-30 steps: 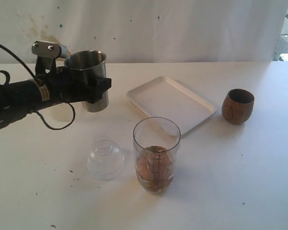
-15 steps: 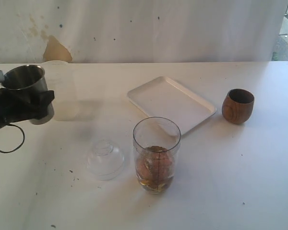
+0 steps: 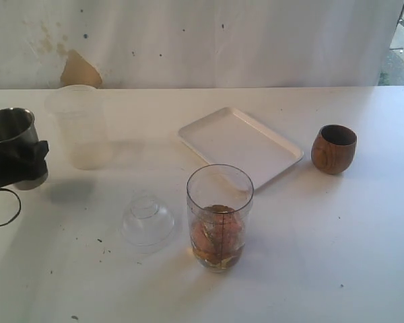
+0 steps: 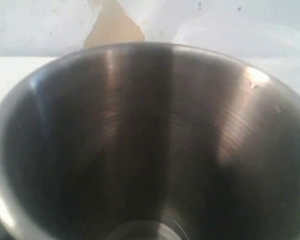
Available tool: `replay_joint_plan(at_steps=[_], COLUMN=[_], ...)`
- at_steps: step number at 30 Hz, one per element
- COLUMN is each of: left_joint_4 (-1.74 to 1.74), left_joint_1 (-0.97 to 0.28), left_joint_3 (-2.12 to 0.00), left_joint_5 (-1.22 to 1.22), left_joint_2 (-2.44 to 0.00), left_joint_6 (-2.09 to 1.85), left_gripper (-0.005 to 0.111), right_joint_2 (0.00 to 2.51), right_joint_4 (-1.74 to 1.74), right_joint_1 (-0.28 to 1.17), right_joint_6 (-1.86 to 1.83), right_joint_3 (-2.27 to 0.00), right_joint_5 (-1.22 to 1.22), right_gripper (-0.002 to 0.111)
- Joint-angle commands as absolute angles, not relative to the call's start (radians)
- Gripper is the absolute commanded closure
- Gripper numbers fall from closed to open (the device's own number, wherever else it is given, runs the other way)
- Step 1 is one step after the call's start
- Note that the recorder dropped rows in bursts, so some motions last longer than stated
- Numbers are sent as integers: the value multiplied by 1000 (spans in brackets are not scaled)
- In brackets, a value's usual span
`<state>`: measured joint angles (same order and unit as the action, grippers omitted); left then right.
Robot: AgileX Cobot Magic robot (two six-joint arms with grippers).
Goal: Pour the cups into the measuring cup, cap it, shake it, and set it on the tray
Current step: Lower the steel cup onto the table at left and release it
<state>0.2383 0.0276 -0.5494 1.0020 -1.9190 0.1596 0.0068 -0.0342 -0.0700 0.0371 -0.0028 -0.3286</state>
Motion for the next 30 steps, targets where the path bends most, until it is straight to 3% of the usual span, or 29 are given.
replay_joint_plan(at_steps=[1,4,30], left_joint_4=[218,218,181], left_joint_1=[30,30,30], left_joint_3=[-544,-544,-544], left_joint_5=[1142,1221,1174], left_joint_2=[-2005,-2048,-2102], left_joint_6=[149,149,123], left_gripper=[107,107,105], right_joint_2=[0,0,0], right_joint_4=[-37,-37,-37], right_joint_1=[-65,-65,-65], right_joint_6=[40,40,40], right_joint_3=[0,0,0], right_joint_5=[-320,-320,-322], right_gripper=[108,108,108])
